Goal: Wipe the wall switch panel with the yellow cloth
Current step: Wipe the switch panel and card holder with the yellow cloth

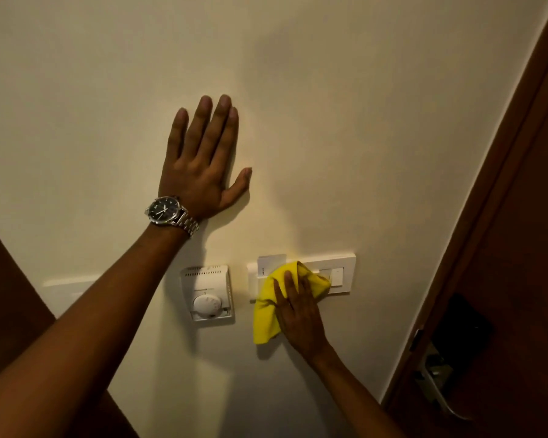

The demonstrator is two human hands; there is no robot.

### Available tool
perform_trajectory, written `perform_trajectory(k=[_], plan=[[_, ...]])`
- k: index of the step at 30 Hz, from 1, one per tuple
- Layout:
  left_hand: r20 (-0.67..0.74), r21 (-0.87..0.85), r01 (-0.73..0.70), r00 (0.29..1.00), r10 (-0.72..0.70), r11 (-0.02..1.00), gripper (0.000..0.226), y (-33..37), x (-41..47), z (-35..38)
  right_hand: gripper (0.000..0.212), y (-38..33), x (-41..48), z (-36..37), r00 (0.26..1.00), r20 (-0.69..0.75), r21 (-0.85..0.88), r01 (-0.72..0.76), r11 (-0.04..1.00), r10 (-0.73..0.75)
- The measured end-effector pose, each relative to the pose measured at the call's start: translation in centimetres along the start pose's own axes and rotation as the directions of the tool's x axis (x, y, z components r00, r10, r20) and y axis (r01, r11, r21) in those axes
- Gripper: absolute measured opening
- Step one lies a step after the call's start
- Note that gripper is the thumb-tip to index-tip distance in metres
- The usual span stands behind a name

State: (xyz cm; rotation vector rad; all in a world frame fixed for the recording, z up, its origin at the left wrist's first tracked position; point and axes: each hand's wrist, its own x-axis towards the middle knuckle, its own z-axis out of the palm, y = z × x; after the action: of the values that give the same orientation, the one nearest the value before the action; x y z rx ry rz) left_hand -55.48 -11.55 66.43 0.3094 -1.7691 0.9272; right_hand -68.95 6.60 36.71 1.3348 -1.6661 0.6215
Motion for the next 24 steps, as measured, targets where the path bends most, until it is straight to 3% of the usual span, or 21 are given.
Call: perform_trajectory(k=[4,7,9,12,13,14,16,17,18,19,20,24], plan=[[0.015,0.036,0.057,0.998,-0.057,0.998,0.083,-2.1,-1.7,-3.9,0.054,-3.7,-0.4,-2.5,0.998,0.061,0.04,-0.008,0.999,0.006],[0.047,0.081,0.078,0.996,-0.082,0.994,0.077,-1.3,-0.7,-5.7,0.05,-5.9,-0.1,-4.0,0.983,0.104,0.049,-0.158,0.986,0.153],[0.137,-0.008,0.132,0.982,-0.13,0.991,0.072,0.1,0.4,-5.8,0.054,-6.4,0.1,-4.6,0.932,0.243,0.053,-0.289,0.956,0.269],[0.208,-0.2,0.298,0.944,-0.257,0.933,0.05,6.5,-5.3,-7.0,0.051,-4.7,0.2,-6.0,0.88,0.381,0.004,-0.308,0.951,0.283],[0.285,-0.27,0.436,0.888,-0.362,0.858,0.04,8.9,-9.1,-8.3,0.047,-4.1,0.2,-6.4,0.873,0.408,0.01,-0.297,0.955,0.267],[0.427,-0.296,0.629,0.761,-0.489,0.719,0.037,11.3,-13.2,-9.6,0.047,-3.7,0.3,-6.8,0.871,0.42,0.013,-0.288,0.958,0.257],[0.725,-0.149,0.945,0.305,-0.617,0.291,0.056,15.4,-19.8,-12.2,0.066,-2.9,1.1,-7.8,0.867,0.441,-0.01,-0.255,0.967,0.233],[0.806,-0.051,0.994,0.096,-0.584,0.092,0.067,16.8,-22.1,-12.8,0.071,-2.5,1.6,-8.4,0.862,0.451,-0.017,-0.252,0.967,0.233],[0.85,0.023,0.997,-0.055,-0.524,-0.069,0.069,18.0,-23.7,-12.6,0.072,-2.0,2.1,-8.8,0.867,0.447,-0.027,-0.231,0.973,0.218],[0.88,0.075,0.978,-0.156,-0.449,-0.193,0.065,19.0,-24.5,-12.4,0.07,-1.7,2.6,-9.0,0.874,0.442,-0.047,-0.202,0.978,0.202],[0.913,0.099,0.958,-0.194,-0.358,-0.268,0.061,19.6,-24.7,-12.0,0.066,-1.6,3.1,-9.2,0.884,0.427,-0.067,-0.177,0.982,0.189],[0.948,-0.002,0.9,-0.136,-0.286,-0.435,0.065,21.8,-23.8,-9.7,0.039,-1.2,3.8,-9.1,0.91,0.348,-0.164,-0.176,0.971,0.224]])
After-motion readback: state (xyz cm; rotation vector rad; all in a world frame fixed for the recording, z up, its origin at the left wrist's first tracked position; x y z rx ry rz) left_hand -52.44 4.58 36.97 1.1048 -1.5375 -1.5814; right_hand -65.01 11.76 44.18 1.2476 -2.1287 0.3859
